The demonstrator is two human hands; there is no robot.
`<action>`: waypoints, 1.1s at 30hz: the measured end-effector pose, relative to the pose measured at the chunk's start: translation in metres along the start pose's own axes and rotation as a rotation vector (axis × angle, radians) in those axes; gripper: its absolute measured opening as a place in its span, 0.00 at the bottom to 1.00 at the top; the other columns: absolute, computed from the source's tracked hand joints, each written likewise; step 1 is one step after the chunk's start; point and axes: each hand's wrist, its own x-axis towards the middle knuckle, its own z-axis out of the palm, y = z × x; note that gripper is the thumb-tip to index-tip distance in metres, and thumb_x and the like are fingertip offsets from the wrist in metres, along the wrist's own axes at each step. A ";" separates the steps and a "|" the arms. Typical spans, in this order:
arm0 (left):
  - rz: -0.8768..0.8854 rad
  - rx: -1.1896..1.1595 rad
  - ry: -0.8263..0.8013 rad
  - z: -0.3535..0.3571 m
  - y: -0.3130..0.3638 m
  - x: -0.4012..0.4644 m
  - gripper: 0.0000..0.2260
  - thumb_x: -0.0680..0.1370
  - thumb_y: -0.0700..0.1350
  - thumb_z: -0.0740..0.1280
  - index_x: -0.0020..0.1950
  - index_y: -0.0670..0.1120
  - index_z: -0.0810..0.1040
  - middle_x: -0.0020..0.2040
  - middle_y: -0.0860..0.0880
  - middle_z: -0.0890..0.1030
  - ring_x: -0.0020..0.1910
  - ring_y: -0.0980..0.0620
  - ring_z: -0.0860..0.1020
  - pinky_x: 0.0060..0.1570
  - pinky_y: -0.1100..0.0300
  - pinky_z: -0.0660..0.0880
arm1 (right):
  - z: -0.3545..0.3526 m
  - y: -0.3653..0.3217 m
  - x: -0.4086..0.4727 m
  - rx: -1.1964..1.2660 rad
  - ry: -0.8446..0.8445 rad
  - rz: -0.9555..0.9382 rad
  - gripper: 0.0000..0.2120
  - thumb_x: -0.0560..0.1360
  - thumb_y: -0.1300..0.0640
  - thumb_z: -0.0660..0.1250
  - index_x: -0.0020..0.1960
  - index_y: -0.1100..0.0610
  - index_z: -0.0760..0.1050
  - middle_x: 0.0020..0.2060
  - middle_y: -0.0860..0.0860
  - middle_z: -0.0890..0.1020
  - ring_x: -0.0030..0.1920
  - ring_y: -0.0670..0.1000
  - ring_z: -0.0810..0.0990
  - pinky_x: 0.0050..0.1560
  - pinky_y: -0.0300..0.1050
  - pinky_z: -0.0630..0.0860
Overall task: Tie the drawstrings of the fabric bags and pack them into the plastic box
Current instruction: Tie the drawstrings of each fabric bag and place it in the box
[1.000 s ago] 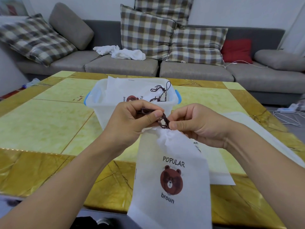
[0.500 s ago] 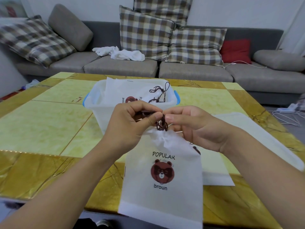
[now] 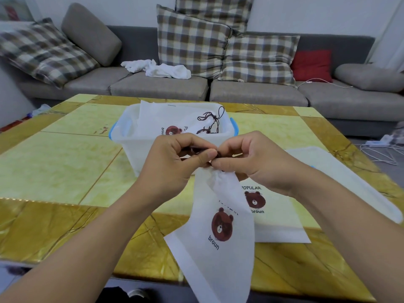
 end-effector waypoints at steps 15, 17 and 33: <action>-0.040 -0.139 -0.010 -0.003 0.002 -0.002 0.06 0.69 0.44 0.73 0.43 0.44 0.84 0.37 0.51 0.85 0.39 0.54 0.83 0.43 0.63 0.79 | -0.009 0.009 -0.001 0.505 -0.204 0.242 0.12 0.77 0.56 0.65 0.53 0.65 0.78 0.41 0.55 0.83 0.37 0.50 0.82 0.36 0.41 0.81; -0.039 -0.129 -0.012 -0.004 0.002 -0.002 0.06 0.69 0.43 0.73 0.44 0.44 0.84 0.37 0.52 0.85 0.39 0.55 0.82 0.44 0.64 0.79 | -0.010 0.011 -0.001 0.517 -0.194 0.254 0.15 0.80 0.55 0.63 0.56 0.66 0.79 0.45 0.58 0.81 0.45 0.54 0.78 0.41 0.43 0.74; 0.008 -0.007 0.014 -0.003 -0.002 -0.001 0.03 0.73 0.37 0.73 0.45 0.43 0.84 0.40 0.46 0.86 0.40 0.52 0.84 0.44 0.62 0.80 | -0.005 0.014 0.004 0.408 -0.194 0.200 0.17 0.76 0.57 0.69 0.64 0.60 0.78 0.54 0.53 0.83 0.46 0.52 0.78 0.42 0.41 0.78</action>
